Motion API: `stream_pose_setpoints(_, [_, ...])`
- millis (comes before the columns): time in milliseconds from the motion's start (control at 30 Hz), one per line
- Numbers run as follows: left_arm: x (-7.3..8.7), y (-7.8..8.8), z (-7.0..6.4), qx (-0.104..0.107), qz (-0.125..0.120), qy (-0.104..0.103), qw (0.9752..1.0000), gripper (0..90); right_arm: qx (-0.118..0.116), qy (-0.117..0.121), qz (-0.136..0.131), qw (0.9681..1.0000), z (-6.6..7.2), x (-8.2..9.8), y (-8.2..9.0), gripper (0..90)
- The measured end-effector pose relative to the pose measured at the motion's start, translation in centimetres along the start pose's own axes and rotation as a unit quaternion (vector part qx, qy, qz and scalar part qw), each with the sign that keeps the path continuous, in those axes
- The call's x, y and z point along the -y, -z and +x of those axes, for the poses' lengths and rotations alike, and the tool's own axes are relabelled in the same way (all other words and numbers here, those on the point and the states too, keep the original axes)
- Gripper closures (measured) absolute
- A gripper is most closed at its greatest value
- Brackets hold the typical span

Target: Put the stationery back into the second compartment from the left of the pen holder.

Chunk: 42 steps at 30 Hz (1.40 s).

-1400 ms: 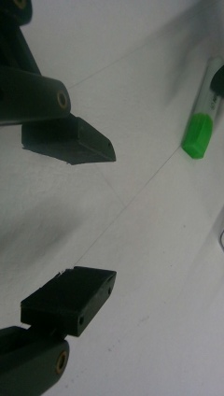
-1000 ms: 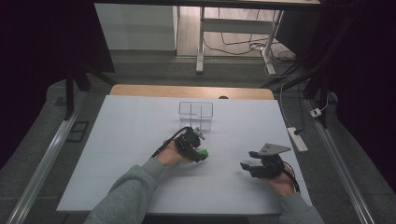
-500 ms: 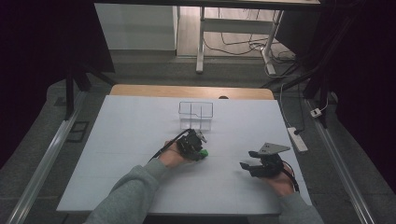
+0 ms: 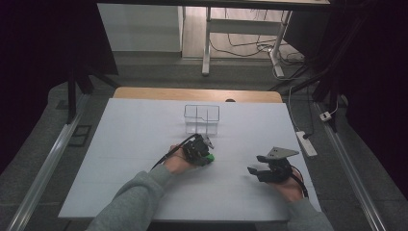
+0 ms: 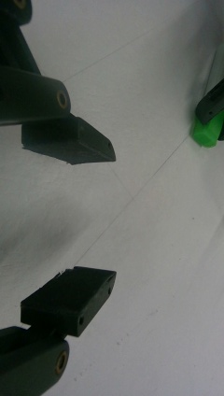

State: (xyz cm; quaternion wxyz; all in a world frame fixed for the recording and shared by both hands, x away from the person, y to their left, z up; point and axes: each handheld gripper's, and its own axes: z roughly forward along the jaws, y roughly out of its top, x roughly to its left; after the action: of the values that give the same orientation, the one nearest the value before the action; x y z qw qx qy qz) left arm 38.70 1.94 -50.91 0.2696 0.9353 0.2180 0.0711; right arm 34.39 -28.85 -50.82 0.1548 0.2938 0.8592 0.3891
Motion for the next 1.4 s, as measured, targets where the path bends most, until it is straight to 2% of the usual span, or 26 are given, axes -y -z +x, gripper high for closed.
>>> stream_pose_setpoints(267, [0.5, 2.5, 0.6, -0.003, -0.035, 0.013, 0.9993, 66.9, 0.006, 0.0, -0.007, 1.0, -0.1, -0.2, 0.4, 36.2])
stream_pose_setpoints(467, [0.8, 4.1, 0.9, -0.01, -0.066, 0.016, 0.9977, 66.9, 0.006, -0.004, -0.009, 0.9999, -0.1, -0.2, 0.4, 36.1])
stream_pose_setpoints(667, [1.2, 5.3, 1.3, -0.008, -0.094, 0.025, 0.9952, 66.9, 0.006, -0.006, -0.011, 0.9999, -0.2, -0.2, 0.5, 36.0])
stream_pose_setpoints(1133, [1.5, 7.3, 2.1, -0.017, -0.147, 0.041, 0.9882, 66.8, 0.002, -0.001, -0.013, 0.9999, -0.2, -0.1, 0.4, 35.7])
stream_pose_setpoints(1267, [1.4, 8.1, 2.3, -0.022, -0.168, 0.049, 0.9843, 66.8, 0.003, -0.001, -0.013, 0.9999, -0.2, -0.1, 0.4, 35.7])
stream_pose_setpoints(1333, [1.3, 8.6, 2.5, -0.025, -0.174, 0.048, 0.9832, 66.8, 0.004, -0.001, -0.012, 0.9999, -0.2, -0.1, 0.4, 35.7])
stream_pose_setpoints(1400, [1.1, 9.1, 2.6, -0.028, -0.186, 0.052, 0.9807, 66.8, 0.005, -0.001, -0.012, 0.9999, -0.2, -0.1, 0.4, 35.7])
